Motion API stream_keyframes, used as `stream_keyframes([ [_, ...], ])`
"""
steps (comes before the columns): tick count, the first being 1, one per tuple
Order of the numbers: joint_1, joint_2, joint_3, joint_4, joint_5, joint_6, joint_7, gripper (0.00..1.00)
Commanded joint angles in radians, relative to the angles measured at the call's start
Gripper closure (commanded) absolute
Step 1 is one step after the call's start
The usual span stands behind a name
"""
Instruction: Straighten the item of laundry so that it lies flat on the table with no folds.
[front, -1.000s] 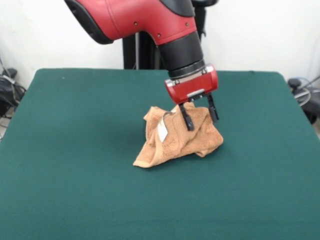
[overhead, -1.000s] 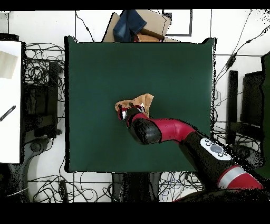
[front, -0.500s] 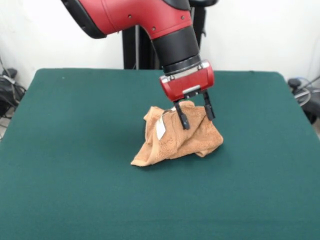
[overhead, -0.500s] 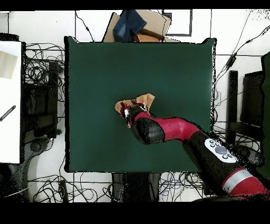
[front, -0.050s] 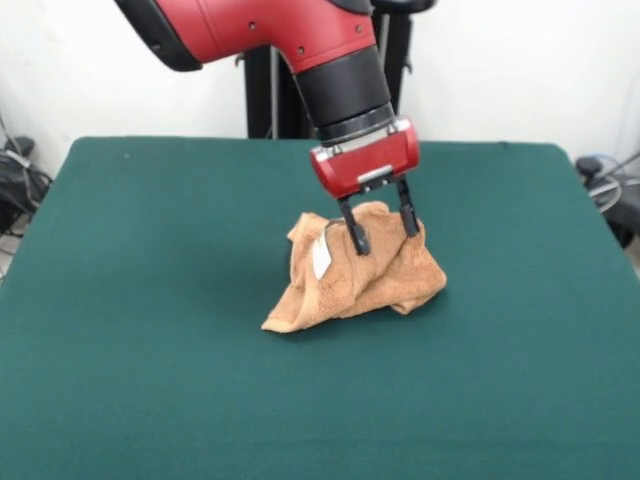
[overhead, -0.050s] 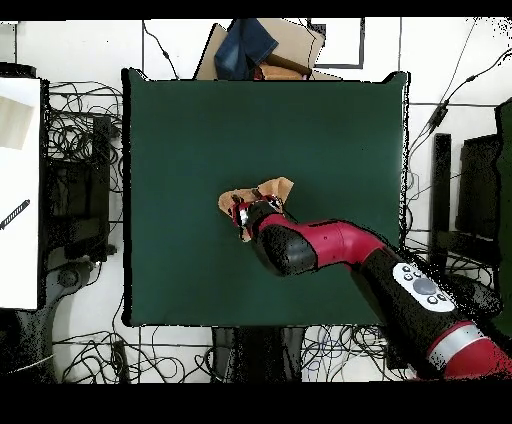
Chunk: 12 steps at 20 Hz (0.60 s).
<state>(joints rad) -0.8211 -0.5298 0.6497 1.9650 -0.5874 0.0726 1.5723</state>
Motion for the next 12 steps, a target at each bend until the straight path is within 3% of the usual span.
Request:
stream_keyframes([
  [1, 0.052, 0.008, -0.157, -0.038, 0.067, -0.019, 0.225, 0.00],
  [5, 0.077, 0.048, -0.267, -0.031, 0.140, -0.132, 0.312, 0.00],
  [12, 0.126, 0.048, -0.383, 0.032, 0.338, -0.191, 0.382, 0.00],
])
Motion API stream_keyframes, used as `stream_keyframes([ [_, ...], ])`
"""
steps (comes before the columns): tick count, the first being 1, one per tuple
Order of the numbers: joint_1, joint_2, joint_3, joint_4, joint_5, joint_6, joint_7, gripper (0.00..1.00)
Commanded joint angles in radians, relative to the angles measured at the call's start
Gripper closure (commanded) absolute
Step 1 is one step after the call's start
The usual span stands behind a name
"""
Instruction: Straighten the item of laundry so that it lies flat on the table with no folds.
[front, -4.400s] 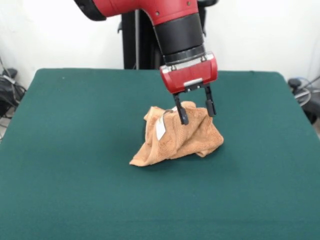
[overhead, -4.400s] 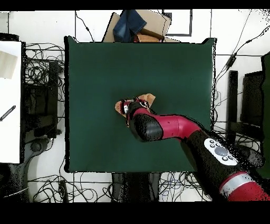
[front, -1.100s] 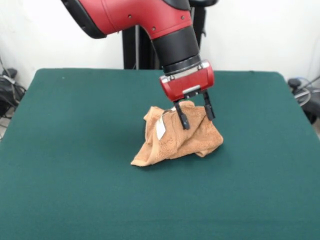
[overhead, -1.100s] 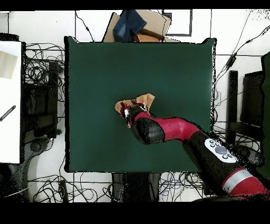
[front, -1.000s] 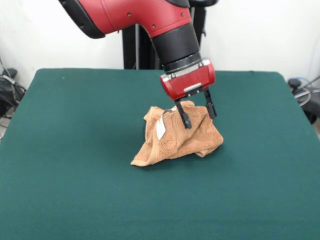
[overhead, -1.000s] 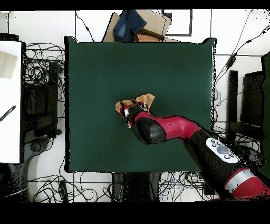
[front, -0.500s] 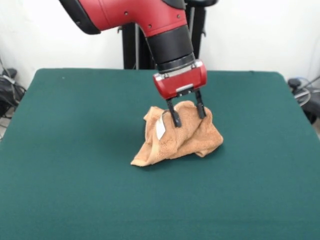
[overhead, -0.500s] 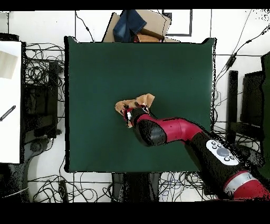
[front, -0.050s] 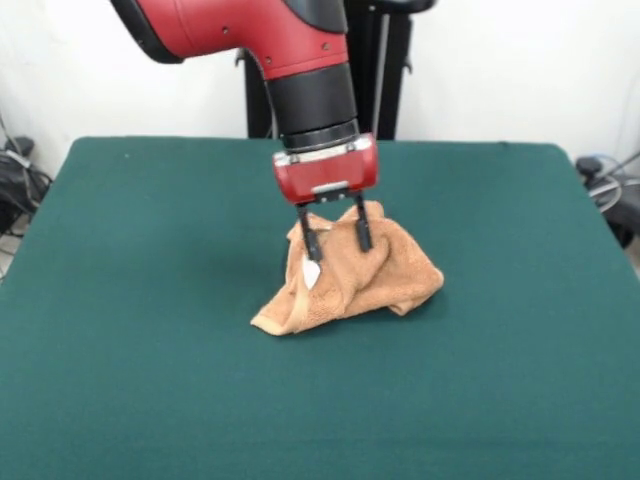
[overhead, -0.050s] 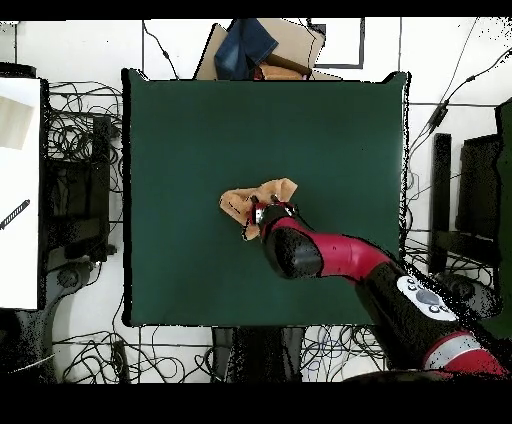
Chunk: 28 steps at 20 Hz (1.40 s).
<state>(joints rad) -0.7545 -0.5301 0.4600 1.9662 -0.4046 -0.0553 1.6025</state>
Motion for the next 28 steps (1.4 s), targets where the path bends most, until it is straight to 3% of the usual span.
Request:
stream_keyframes([
  [1, 0.060, 0.046, -0.196, 0.039, 0.171, -0.066, 0.348, 0.00],
  [5, 0.070, 0.024, -0.195, 0.062, 0.166, -0.126, 0.294, 0.00],
  [7, 0.100, -0.055, -0.177, 0.037, 0.018, -0.216, 0.160, 0.00],
  [8, 0.104, -0.109, -0.122, 0.022, -0.055, -0.162, 0.077, 0.00],
  [9, 0.110, -0.139, -0.102, 0.031, -0.070, -0.107, 0.053, 0.00],
  [12, 0.117, -0.189, -0.055, 0.064, -0.109, -0.052, 0.055, 0.00],
  [21, 0.039, -0.102, 0.041, 0.039, -0.175, -0.026, 0.084, 0.00],
  [25, 0.036, -0.082, 0.071, 0.021, -0.195, 0.024, 0.051, 0.00],
  [28, 0.047, -0.121, 0.121, 0.002, -0.256, 0.069, -0.026, 0.00],
])
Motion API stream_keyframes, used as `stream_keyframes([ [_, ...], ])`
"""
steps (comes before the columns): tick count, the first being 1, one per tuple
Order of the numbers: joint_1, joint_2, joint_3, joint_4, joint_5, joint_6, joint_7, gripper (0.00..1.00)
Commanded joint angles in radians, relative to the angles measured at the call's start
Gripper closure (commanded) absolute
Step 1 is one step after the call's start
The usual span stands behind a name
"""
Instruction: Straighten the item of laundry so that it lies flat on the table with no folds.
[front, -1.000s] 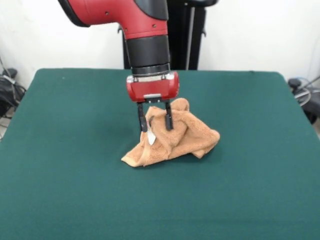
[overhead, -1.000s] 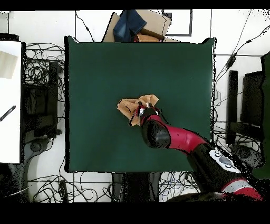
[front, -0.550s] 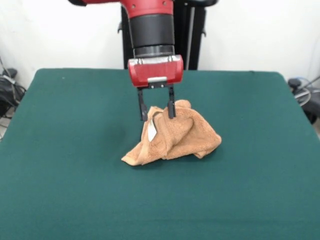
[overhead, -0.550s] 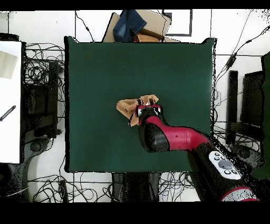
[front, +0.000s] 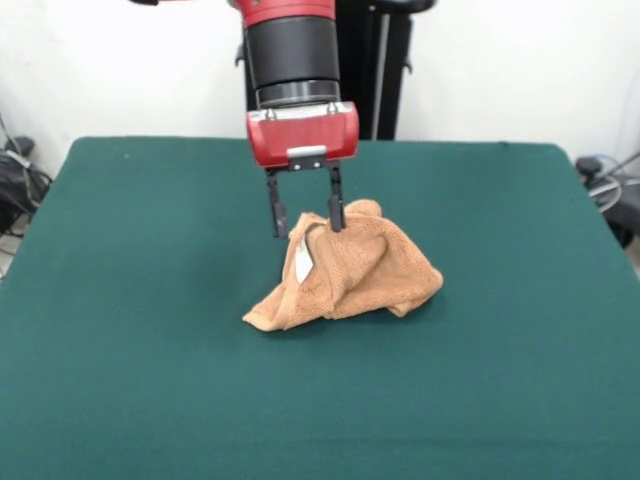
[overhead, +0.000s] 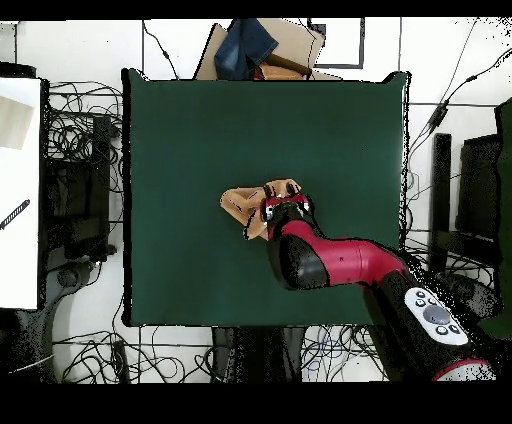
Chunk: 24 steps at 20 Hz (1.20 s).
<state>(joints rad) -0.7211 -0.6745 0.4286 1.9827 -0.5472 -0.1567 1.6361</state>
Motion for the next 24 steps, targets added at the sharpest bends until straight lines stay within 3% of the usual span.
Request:
stream_keyframes([
  [1, 0.017, 0.025, 0.133, -0.008, -0.087, 0.168, -0.023, 0.00],
  [3, -0.001, 0.064, 0.110, 0.007, -0.030, 0.163, 0.060, 0.00],
  [11, 0.012, 0.046, 0.095, 0.028, -0.005, 0.182, 0.093, 0.00],
  [19, 0.006, 0.125, 0.105, -0.042, -0.050, 0.150, 0.062, 0.00],
  [24, 0.024, 0.111, 0.124, -0.067, -0.028, 0.191, 0.048, 0.00],
])
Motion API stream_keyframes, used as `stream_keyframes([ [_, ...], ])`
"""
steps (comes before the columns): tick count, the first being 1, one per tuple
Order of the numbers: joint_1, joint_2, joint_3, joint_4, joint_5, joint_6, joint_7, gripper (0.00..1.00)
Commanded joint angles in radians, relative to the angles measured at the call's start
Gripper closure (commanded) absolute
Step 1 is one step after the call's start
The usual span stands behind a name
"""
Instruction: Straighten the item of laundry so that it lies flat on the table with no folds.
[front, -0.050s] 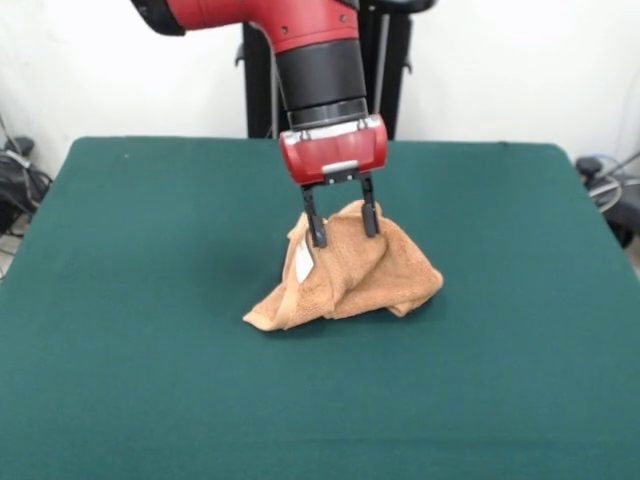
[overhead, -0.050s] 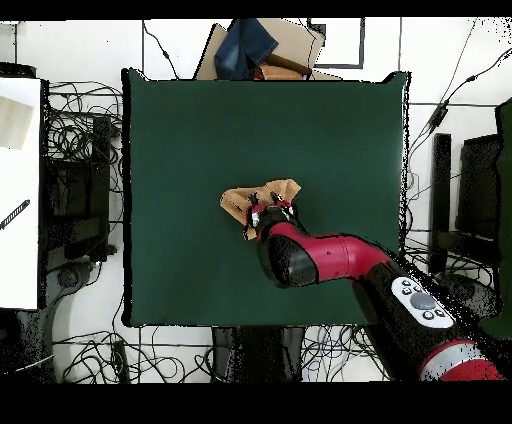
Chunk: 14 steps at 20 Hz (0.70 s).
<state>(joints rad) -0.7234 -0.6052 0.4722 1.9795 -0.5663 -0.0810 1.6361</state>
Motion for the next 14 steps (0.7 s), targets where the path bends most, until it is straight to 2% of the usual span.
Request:
stream_keyframes([
  [1, 0.030, 0.048, 0.085, -0.072, -0.004, 0.124, 0.046, 0.00],
  [6, 0.021, 0.109, 0.112, -0.115, -0.014, 0.111, 0.039, 0.00],
  [14, -0.031, 0.156, 0.182, -0.121, -0.038, 0.119, 0.014, 0.00],
])
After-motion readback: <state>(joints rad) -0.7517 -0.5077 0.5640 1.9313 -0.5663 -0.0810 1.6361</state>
